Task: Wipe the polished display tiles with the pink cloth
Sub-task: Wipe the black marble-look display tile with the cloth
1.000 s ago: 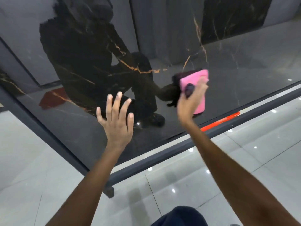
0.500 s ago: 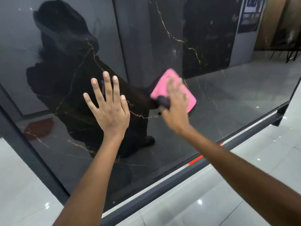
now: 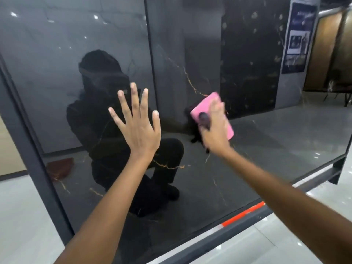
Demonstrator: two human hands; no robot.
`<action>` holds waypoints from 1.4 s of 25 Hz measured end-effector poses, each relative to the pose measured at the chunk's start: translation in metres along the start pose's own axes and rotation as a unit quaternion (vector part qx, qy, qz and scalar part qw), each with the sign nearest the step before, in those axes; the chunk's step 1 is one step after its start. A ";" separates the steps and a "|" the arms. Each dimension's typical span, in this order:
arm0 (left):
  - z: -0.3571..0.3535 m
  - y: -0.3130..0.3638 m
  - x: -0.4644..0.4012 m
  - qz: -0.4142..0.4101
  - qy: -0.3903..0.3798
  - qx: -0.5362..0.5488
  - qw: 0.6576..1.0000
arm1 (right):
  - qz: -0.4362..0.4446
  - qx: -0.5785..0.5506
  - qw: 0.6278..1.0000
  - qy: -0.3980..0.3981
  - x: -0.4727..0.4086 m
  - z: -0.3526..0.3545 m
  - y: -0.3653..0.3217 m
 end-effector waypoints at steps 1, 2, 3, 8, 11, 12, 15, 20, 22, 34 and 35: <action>-0.005 0.002 -0.015 -0.010 -0.005 -0.025 1.000 | 0.111 0.033 0.990 -0.085 0.025 -0.028 -0.029; -0.011 0.001 -0.024 -0.020 -0.016 -0.058 0.998 | 0.216 0.086 0.961 -0.148 0.048 -0.044 -0.044; -0.018 0.000 -0.027 -0.024 -0.026 -0.092 0.995 | 0.309 0.146 0.928 -0.148 0.049 -0.038 -0.048; -0.026 -0.004 -0.019 -0.019 -0.014 -0.146 0.989 | -0.060 -0.002 0.987 0.146 -0.093 0.099 0.039; -0.028 -0.005 -0.023 -0.016 -0.006 -0.155 0.988 | 0.148 -0.032 0.985 0.085 -0.081 0.047 -0.023; -0.027 -0.005 -0.021 -0.014 -0.003 -0.159 0.987 | 0.329 0.024 0.944 -0.027 -0.044 0.007 -0.059; -0.017 -0.004 -0.025 0.007 0.007 -0.146 0.989 | 0.590 0.187 0.769 -0.163 -0.008 -0.022 -0.077; -0.001 0.008 -0.084 0.115 0.047 -0.145 0.982 | 0.164 -0.069 0.965 0.191 -0.199 0.129 -0.017; -0.007 0.008 -0.090 0.137 0.043 -0.179 0.973 | 0.055 -0.120 0.964 0.230 -0.196 0.130 -0.017; -0.012 0.030 -0.106 -0.015 0.002 -0.222 0.975 | 0.075 -0.109 0.967 0.217 -0.233 0.143 -0.062; -0.003 0.029 -0.121 0.009 0.021 -0.200 0.979 | 0.069 -0.136 0.964 0.217 -0.221 0.133 -0.081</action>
Point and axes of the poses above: each hand's wrist, its own x-axis away from the middle knuckle, its own z-axis out of the back of the hand, y = z × x, the point moved 9 cm from there along -x, towards the middle knuckle, and after that the axes turned 8 degrees about -x, right-handed, at the moved point
